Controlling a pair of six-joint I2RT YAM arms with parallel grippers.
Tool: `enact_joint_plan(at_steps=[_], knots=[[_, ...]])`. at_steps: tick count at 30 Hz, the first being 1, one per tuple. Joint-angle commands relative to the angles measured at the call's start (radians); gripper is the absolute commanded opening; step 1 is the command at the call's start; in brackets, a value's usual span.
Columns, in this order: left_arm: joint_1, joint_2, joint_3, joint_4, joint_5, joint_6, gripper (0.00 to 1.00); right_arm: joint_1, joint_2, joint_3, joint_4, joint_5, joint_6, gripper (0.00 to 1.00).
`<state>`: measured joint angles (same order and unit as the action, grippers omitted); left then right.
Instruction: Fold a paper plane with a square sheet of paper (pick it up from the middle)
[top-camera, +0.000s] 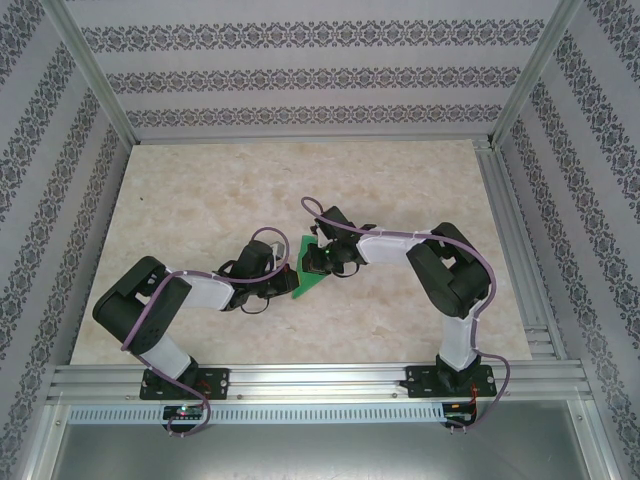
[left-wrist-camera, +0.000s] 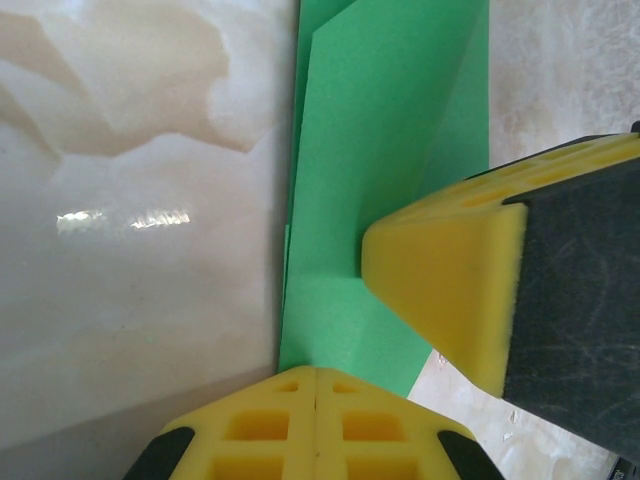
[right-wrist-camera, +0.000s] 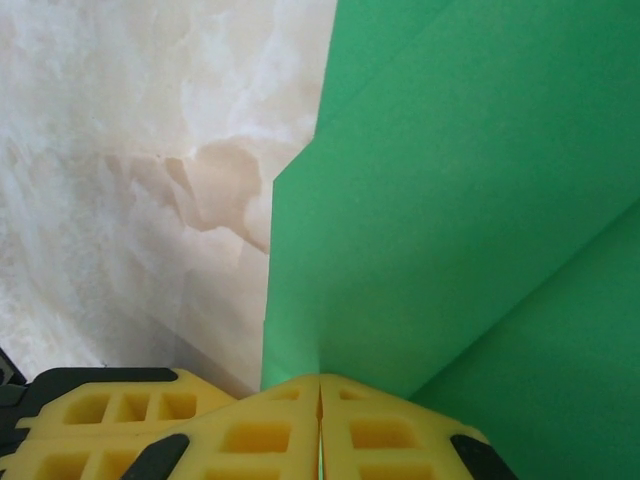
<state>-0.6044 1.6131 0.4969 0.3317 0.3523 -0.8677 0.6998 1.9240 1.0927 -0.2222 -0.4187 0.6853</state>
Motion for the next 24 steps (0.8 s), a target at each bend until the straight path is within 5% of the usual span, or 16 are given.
enact_joint_plan(at_steps=[1, 24], knots=[[-0.009, 0.048, -0.022, -0.149, -0.047, 0.03, 0.03, -0.001, 0.018, 0.004, -0.003, 0.035, -0.012, 0.09], [-0.01, -0.051, -0.004, -0.12, -0.03, 0.032, 0.07, -0.005, 0.056, -0.002, -0.053, 0.079, 0.0, 0.08]])
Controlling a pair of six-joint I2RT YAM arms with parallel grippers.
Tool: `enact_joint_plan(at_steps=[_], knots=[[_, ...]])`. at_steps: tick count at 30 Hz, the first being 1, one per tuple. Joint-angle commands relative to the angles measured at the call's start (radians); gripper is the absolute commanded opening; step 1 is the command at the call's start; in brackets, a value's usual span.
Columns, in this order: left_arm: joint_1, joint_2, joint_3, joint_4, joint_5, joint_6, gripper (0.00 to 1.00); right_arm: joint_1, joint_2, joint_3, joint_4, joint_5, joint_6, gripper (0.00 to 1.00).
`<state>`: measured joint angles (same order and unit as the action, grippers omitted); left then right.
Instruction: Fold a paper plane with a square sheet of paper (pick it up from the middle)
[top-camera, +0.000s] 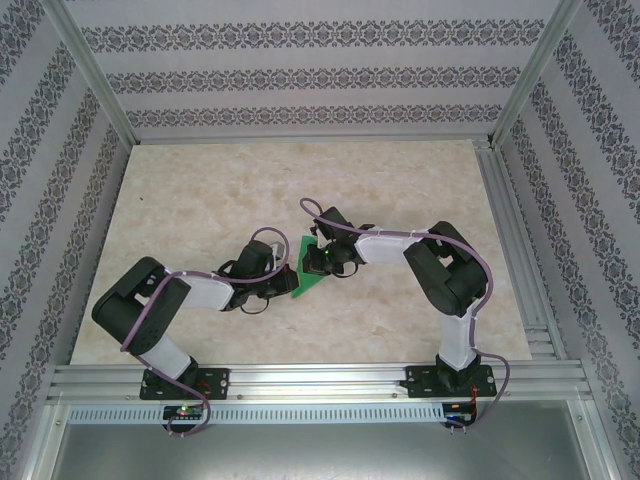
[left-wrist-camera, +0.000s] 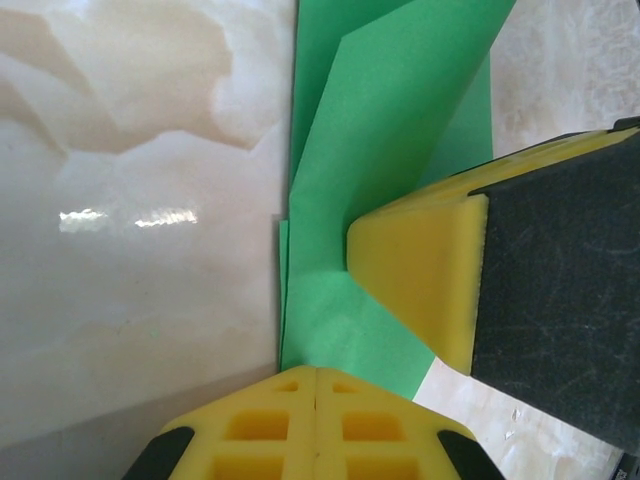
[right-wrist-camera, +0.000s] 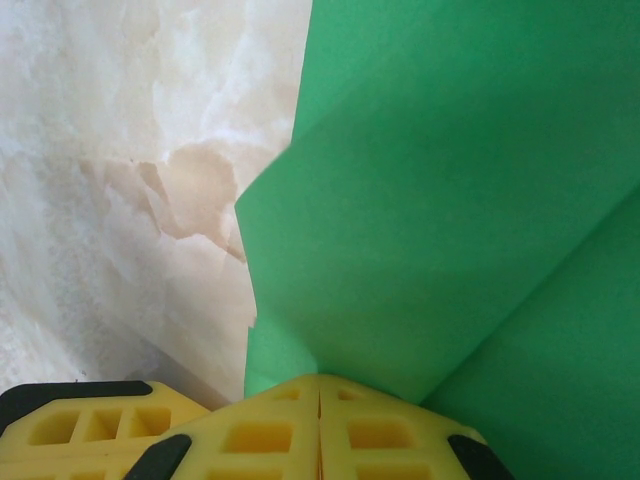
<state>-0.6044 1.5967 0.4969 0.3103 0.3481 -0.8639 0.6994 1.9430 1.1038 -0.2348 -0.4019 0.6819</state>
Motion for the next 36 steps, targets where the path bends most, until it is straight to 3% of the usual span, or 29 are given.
enact_joint_plan(at_steps=[1, 7, 21, 36], knots=[[-0.008, -0.056, 0.005, -0.089, -0.025, 0.028, 0.08, -0.005, 0.037, -0.016, -0.039, 0.059, 0.005, 0.08], [-0.007, -0.105, 0.032, -0.037, -0.024, 0.021, 0.11, -0.003, 0.043, -0.025, -0.015, 0.038, 0.014, 0.07], [-0.006, 0.026, 0.064, 0.016, 0.036, 0.018, 0.07, -0.004, 0.048, -0.031, 0.013, 0.009, 0.03, 0.06], [-0.008, 0.055, 0.066, -0.171, -0.013, 0.09, 0.06, -0.023, 0.037, -0.025, 0.034, -0.029, 0.01, 0.06]])
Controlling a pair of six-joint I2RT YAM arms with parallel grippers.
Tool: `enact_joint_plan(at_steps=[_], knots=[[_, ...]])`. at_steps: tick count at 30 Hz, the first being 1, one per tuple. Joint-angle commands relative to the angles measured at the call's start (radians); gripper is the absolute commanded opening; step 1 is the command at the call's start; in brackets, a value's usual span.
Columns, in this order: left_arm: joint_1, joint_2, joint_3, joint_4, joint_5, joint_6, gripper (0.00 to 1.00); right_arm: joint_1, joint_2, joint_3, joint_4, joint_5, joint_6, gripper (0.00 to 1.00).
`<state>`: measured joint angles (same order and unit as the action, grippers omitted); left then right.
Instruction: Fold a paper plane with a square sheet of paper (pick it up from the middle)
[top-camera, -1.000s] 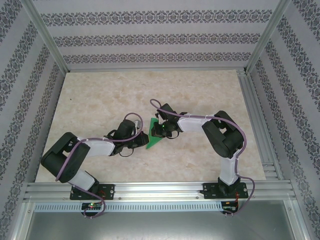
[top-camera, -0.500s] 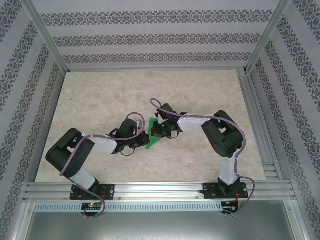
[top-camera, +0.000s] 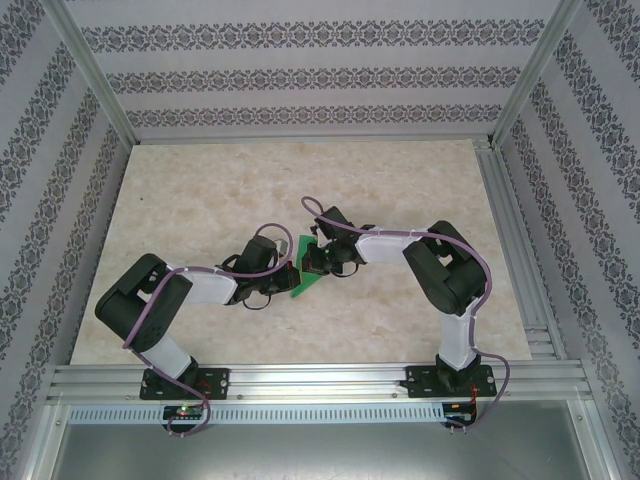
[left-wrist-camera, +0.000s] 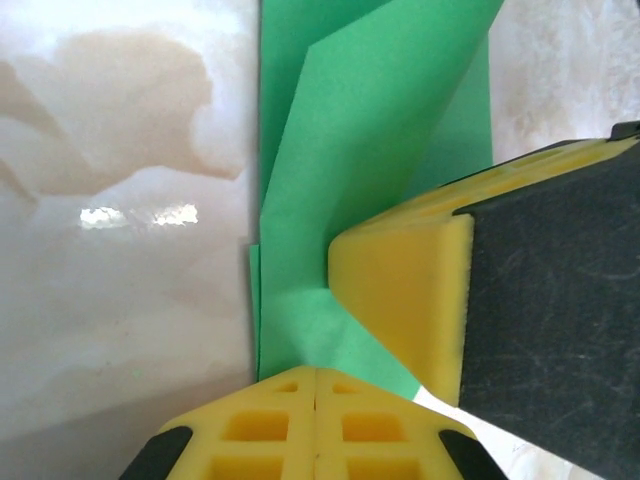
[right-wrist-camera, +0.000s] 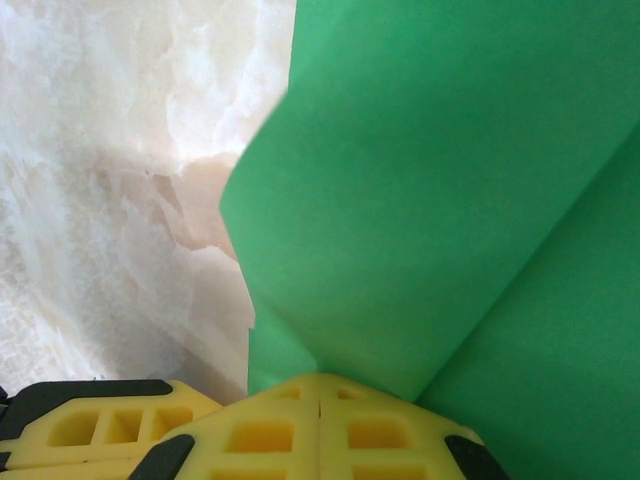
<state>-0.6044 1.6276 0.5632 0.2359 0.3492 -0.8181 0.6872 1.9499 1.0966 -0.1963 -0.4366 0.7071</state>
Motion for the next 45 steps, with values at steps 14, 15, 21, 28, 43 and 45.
enact_joint_plan(at_steps=[14, 15, 21, 28, 43, 45], knots=[[-0.012, 0.057, -0.032, -0.162, 0.016, 0.093, 0.04, -0.096, 0.045, 0.043, 0.013, -0.001, -0.12, 0.09], [-0.011, 0.057, -0.032, -0.161, 0.017, 0.095, 0.04, -0.103, 0.048, 0.051, 0.01, 0.002, -0.123, 0.09], [-0.012, 0.062, -0.029, -0.161, 0.024, 0.097, 0.04, -0.123, 0.056, 0.129, -0.05, 0.038, -0.157, 0.11], [-0.012, 0.051, -0.028, -0.161, 0.008, 0.087, 0.04, -0.094, -0.095, 0.088, -0.038, 0.001, -0.17, 0.12], [-0.012, 0.043, -0.03, -0.154, -0.001, 0.079, 0.04, -0.025, -0.02, 0.02, 0.03, -0.027, -0.139, 0.11], [-0.013, 0.044, -0.028, -0.16, 0.003, 0.085, 0.04, -0.025, 0.003, 0.028, 0.029, -0.03, -0.145, 0.11]])
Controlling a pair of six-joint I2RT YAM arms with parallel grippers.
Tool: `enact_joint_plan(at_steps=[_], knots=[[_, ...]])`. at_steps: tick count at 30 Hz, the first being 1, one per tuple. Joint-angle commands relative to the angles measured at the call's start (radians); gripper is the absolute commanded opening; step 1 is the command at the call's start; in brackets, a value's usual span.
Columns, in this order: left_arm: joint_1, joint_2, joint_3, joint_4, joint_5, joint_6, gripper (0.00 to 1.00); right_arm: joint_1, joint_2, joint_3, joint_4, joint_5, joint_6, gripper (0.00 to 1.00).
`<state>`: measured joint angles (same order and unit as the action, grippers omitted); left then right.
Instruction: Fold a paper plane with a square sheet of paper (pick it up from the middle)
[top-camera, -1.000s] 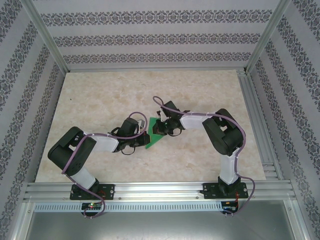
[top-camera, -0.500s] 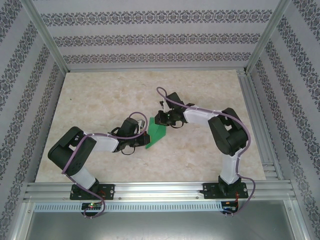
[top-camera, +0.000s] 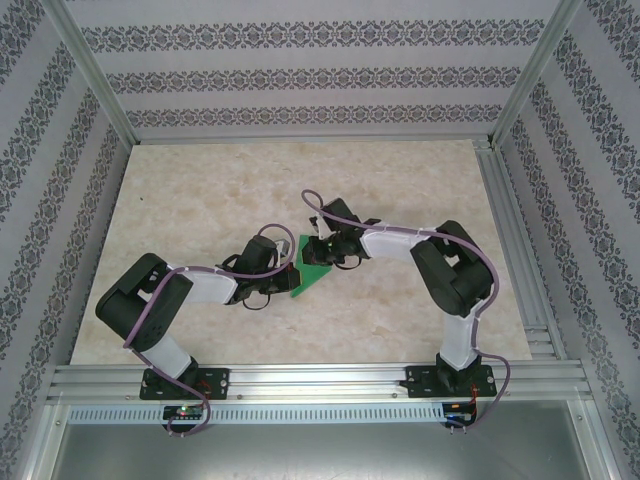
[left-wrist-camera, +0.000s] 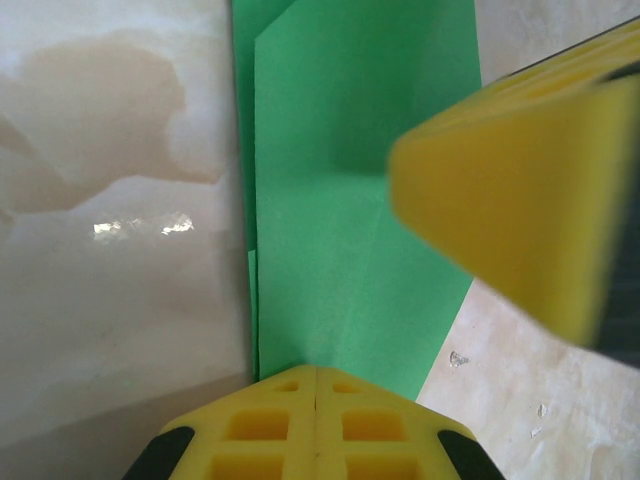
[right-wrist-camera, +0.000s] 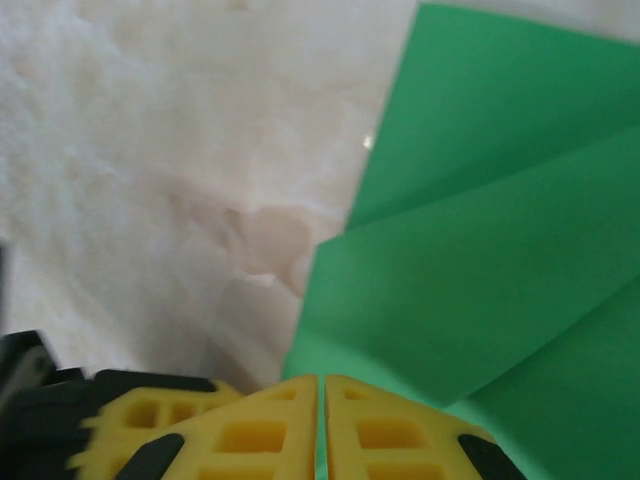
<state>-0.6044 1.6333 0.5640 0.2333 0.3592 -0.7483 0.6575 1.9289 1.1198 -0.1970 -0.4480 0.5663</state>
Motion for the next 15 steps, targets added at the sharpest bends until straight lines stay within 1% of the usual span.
enact_joint_plan(at_steps=[1, 7, 15], knots=[[-0.012, 0.04, -0.026, -0.163, -0.005, 0.021, 0.04, 0.005, 0.034, 0.01, 0.027, -0.015, -0.005, 0.11], [-0.012, 0.046, -0.023, -0.186, 0.01, 0.049, 0.04, -0.021, 0.071, 0.018, 0.018, 0.004, -0.018, 0.1], [-0.014, 0.056, -0.029, -0.195, 0.029, 0.067, 0.04, -0.098, 0.107, 0.07, -0.03, 0.041, -0.043, 0.1]])
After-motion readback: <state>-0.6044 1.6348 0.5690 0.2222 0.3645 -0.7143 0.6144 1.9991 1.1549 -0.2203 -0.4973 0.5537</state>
